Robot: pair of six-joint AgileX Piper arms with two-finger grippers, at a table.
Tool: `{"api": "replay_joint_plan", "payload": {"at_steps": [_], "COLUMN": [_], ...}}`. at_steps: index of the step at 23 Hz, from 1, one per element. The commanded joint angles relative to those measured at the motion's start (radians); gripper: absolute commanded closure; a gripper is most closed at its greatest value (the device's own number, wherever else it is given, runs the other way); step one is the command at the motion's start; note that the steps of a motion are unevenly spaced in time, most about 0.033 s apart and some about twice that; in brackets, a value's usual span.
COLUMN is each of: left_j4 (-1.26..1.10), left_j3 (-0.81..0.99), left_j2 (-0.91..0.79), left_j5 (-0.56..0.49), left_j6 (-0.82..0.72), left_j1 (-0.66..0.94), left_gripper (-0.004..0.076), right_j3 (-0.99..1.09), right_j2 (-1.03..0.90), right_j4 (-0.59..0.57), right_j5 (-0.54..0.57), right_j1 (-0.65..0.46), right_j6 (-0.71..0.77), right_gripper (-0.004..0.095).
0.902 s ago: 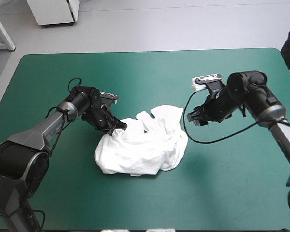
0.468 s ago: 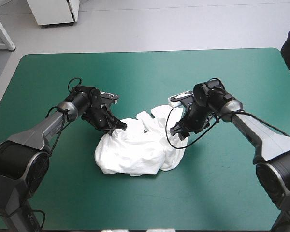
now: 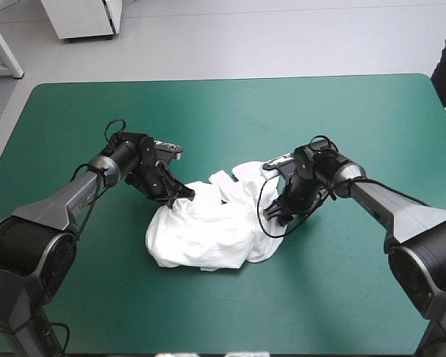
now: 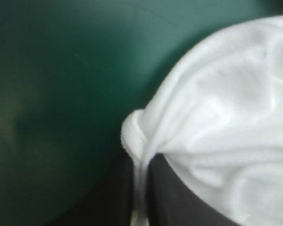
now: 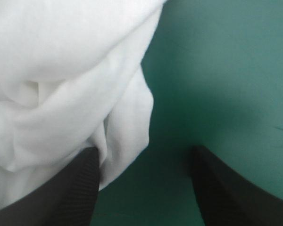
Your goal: Fold the cloth
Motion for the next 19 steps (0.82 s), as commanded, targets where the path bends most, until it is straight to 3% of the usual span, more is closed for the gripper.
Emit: {"api": "replay_joint_plan", "payload": {"at_steps": [1, 9, 12, 13, 15, 19], "left_j4": [0.030, 0.033, 0.035, 0.035, 0.035, 0.056], "left_j3": [0.002, 0.002, 0.002, 0.002, -0.002, -0.024], "left_j2": [0.002, 0.002, 0.002, 0.002, 0.002, -0.050], "left_j5": [-0.028, -0.028, -0.029, -0.033, -0.036, -0.001], "left_j6": [-0.005, -0.005, -0.005, -0.005, -0.005, -0.005], "left_j1": [-0.008, -0.008, -0.008, -0.008, -0.008, -0.008], "left_gripper": [0.0734, 0.0734, 0.0734, 0.0734, 0.0734, 0.0734], "right_j3": [0.024, 0.024, 0.024, 0.024, 0.024, -0.007], "right_j2": [0.019, 0.105, 0.156, 0.165, 0.167, 0.129], "right_j4": [0.010, 0.026, 0.065, 0.078, 0.078, 0.027], "right_j5": [-0.060, -0.077, -0.053, -0.055, -0.067, -0.015], "right_j1": [0.025, 0.108, 0.125, 0.125, 0.129, 0.129], "right_j6": [-0.012, -0.026, -0.036, -0.049, -0.061, -0.055], "right_gripper": [0.0400, 0.0453, 0.0669, 0.0801, 0.0920, 0.0921]}}
